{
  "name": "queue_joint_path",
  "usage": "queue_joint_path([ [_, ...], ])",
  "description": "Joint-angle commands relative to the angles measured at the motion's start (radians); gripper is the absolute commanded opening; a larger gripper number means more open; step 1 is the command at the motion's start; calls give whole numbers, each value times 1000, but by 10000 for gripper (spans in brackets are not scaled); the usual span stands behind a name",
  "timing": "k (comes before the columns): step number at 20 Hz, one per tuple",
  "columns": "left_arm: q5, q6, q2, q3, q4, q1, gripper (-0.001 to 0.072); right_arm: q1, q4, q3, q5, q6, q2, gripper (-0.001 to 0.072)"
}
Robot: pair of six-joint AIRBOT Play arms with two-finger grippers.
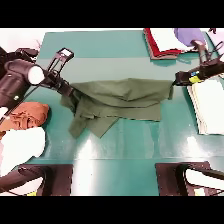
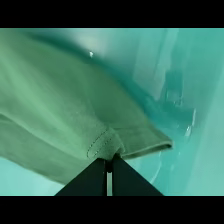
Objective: Fold the shirts.
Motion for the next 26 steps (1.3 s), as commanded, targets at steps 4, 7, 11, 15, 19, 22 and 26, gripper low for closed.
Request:
queue_joint_path([
  [4, 160, -259, -60, 143, 259, 60, 408, 13, -7, 64, 18, 16, -60, 17],
  [7, 37, -323, -60, 217, 91, 205, 408, 11, -7, 95, 61, 15, -55, 17],
  [11, -11, -186, -60, 118, -358, 373, 410, 11, -8, 57, 26, 15, -3, 18],
  [15, -14, -104, -62, -69, -519, 395, 581, -6, -5, 38, 15, 15, 24, 298],
  [19, -13, 103, -62, -209, -698, 392, 581, -20, 20, 37, 23, 15, 23, 484],
  [22, 21, 179, -62, -282, -737, 336, 581, -16, 21, 37, 23, 16, 23, 481],
  [26, 120, 149, -62, -326, -683, 244, 578, 2, 21, 37, 29, 15, 23, 452],
])
